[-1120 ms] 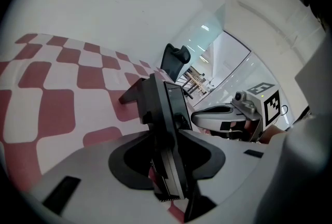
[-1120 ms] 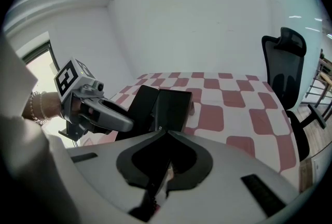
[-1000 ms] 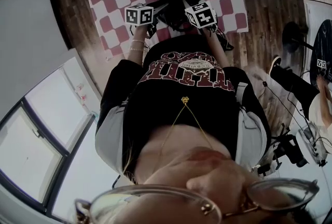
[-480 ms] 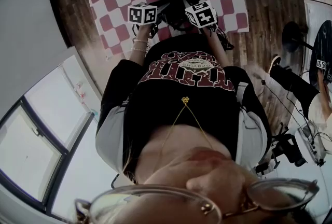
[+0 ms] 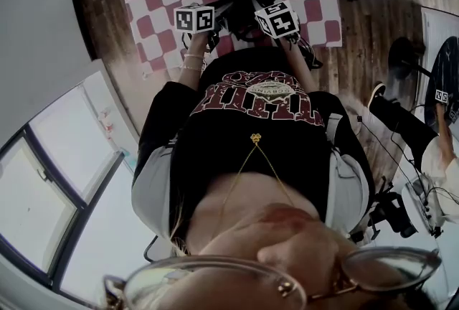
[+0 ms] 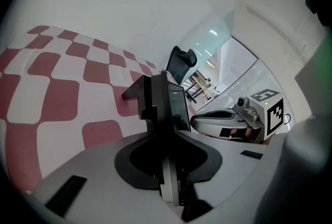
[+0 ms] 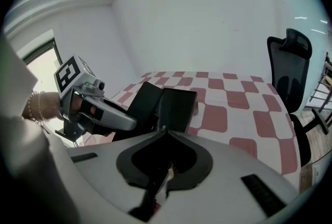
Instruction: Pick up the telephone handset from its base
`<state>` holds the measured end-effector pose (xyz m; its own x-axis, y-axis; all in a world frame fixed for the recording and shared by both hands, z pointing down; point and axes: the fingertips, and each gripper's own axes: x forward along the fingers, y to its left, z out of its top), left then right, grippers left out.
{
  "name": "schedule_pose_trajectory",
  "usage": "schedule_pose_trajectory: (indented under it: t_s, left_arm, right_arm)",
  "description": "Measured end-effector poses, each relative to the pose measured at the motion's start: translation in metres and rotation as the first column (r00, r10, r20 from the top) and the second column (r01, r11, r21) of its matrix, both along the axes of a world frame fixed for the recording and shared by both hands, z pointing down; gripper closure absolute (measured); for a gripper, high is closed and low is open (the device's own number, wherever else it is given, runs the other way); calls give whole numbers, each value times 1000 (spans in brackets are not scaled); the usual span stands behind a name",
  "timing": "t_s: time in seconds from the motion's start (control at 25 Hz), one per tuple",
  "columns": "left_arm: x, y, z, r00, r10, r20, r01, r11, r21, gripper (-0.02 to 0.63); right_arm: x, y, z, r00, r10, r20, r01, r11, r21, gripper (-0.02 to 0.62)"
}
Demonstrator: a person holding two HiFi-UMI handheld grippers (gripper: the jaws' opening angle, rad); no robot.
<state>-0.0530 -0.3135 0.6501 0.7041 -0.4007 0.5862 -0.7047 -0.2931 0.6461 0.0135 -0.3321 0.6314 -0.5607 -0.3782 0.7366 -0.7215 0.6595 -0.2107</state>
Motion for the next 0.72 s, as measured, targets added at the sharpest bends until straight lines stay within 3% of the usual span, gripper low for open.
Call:
schedule_pose_trajectory:
  t_s: [0.72]
  left_arm:
    - [-1,1,-13,997,-71,-16,71,997,23,525]
  right_arm:
    - [5,7,-6,999,-33,7,33,999,20,575]
